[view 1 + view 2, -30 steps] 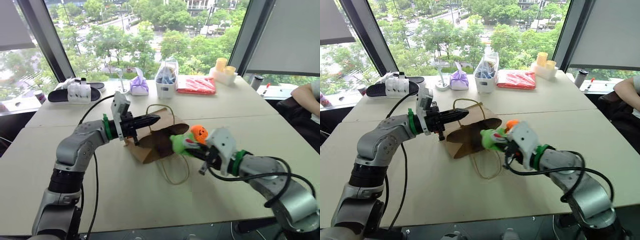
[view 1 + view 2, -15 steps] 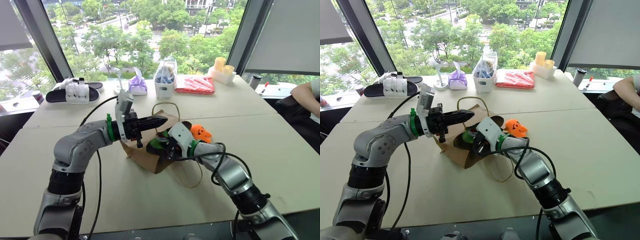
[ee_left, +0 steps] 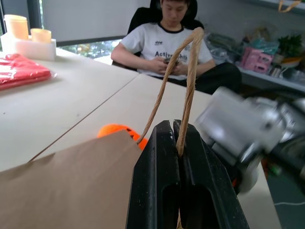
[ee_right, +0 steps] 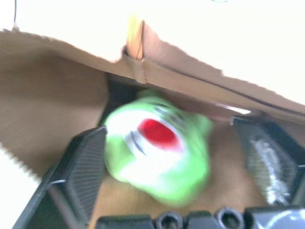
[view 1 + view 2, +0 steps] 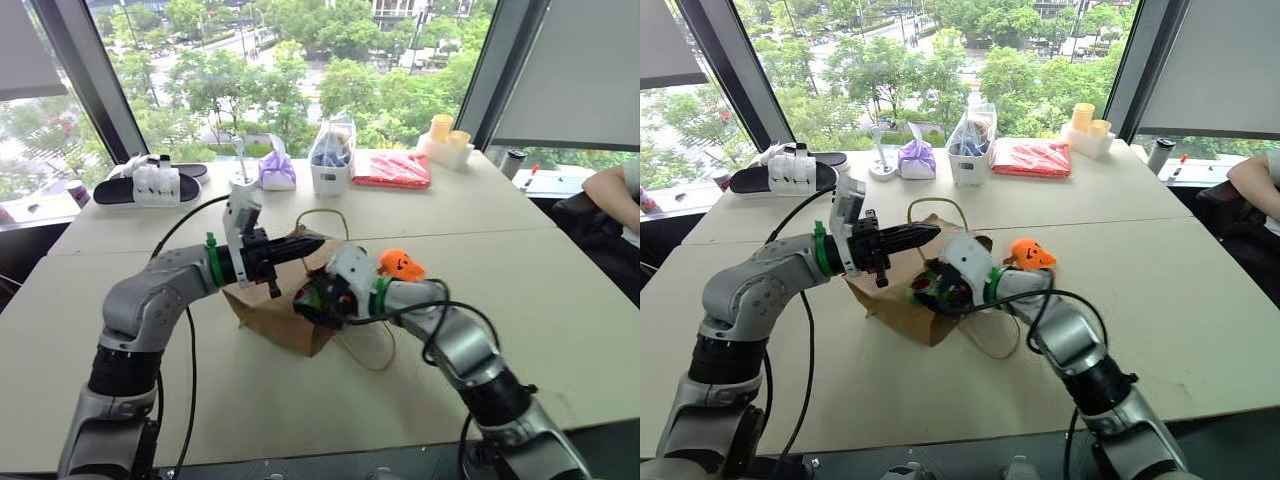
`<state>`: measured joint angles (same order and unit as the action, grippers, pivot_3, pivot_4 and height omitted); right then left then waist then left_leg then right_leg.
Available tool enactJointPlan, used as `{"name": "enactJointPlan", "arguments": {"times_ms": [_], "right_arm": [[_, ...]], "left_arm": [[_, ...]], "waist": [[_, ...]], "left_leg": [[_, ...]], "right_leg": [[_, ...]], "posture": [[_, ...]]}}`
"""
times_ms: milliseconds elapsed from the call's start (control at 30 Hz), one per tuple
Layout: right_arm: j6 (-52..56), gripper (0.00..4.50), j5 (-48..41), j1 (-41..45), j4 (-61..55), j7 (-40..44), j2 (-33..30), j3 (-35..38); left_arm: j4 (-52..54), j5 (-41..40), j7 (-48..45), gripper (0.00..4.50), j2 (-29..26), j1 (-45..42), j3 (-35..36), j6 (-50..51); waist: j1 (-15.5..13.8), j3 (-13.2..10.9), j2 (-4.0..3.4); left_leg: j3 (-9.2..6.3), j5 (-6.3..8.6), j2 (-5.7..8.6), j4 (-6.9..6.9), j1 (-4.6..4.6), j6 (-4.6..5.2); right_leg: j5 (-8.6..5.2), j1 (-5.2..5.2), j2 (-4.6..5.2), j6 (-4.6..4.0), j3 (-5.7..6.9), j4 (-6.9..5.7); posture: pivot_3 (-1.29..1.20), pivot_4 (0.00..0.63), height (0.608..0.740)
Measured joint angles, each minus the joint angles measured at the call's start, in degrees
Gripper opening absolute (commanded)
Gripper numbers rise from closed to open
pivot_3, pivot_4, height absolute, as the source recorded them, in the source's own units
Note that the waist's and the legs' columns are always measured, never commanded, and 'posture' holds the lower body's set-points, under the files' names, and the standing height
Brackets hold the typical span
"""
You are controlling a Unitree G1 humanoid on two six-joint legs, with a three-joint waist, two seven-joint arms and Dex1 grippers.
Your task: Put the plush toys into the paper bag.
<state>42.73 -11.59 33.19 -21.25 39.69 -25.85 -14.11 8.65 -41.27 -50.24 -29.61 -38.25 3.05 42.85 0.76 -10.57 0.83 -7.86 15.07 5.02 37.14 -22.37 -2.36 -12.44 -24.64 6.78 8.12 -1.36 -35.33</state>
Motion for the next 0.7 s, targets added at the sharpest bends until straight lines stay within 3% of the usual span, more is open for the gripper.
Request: {"name": "enactJointPlan", "arguments": {"times_ms": [133,267,500,700], "right_arm": [[5.79,4.45,-5.29,-2.7,-7.52,-0.17,-5.12,11.89],[5.51,4.45,-5.95,-3.92,-3.87,-2.39,-7.83,19.4],[-6.62,4.45,0.69,-3.09,16.37,-6.12,-7.16,16.6],[-15.71,4.45,6.05,2.71,40.52,-13.17,1.78,12.61]], "left_arm": [[-1.37,0.87,-1.4,0.0,-2.51,0.41,0.24,-1.04],[-1.45,0.88,-2.51,0.0,-3.62,0.7,0.32,-1.19],[-1.68,1.3,-3.21,0.0,-4.25,0.95,0.41,-1.93],[-1.42,1.5,-2.6,0.0,-4.52,0.98,0.64,-2.16]], "waist": [[-0.08,0.0,0.0],[0.03,0.0,0.0],[0.21,0.0,0.0],[0.48,-0.02,-0.04]], "left_leg": [[0.02,0.11,0.0,0.01,0.0,0.2],[0.09,0.12,-0.01,0.0,0.02,0.22],[0.16,0.12,-0.02,0.0,0.06,0.22],[0.19,-0.06,-0.03,-0.05,0.04,-0.11]], "right_leg": [[0.0,0.02,0.0,0.0,0.0,0.0],[0.0,0.02,0.0,0.0,-0.01,0.0],[0.0,0.04,0.01,0.0,-0.05,-0.02],[0.01,-0.06,0.0,-0.02,-0.11,-0.07]], "posture": [[0.0,0.15,0.74],[0.0,0.15,0.74],[0.0,0.15,0.74],[0.0,0.15,0.74]]}}
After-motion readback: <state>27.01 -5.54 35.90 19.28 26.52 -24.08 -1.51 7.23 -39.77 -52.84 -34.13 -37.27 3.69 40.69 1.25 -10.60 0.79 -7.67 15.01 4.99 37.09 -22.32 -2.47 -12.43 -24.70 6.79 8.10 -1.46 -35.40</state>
